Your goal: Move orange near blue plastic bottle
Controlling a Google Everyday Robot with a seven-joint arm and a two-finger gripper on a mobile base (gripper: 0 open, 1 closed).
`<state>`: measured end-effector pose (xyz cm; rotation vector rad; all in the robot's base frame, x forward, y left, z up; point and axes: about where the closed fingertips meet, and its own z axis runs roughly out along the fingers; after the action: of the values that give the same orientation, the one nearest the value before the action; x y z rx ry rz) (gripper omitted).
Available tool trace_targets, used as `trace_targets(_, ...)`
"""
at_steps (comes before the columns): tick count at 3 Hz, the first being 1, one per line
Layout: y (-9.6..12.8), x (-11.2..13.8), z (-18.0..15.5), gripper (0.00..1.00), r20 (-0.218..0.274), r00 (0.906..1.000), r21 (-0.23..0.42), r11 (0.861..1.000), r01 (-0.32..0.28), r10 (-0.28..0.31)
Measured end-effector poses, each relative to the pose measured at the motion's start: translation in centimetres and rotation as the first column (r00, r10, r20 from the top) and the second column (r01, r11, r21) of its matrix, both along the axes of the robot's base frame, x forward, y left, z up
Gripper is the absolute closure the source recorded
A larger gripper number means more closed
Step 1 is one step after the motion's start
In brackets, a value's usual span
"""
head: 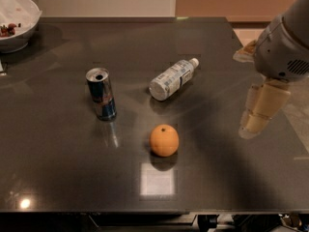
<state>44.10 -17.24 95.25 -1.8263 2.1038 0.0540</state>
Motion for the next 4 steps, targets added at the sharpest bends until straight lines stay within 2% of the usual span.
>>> trace_targets(1, 3.7, -1.3, -1.8, 0.0, -0.018, 0.9942, 0.098, 0.99, -0.103, 0.106)
trace_targets(2, 6.5, -2.7, -3.6, 0.0, -0.033, 0.9829, 0.177, 0.969, -0.173, 0.181)
trace_targets(3, 9.0, -3.4, -5.8, 0.0, -0.064, 0.9685, 0.23, 0.948, -0.22, 0.241)
trace_targets(4, 10.6, -3.3, -7.7, 0.0, -0.089, 0.9557, 0.243, 0.937, -0.252, 0.28)
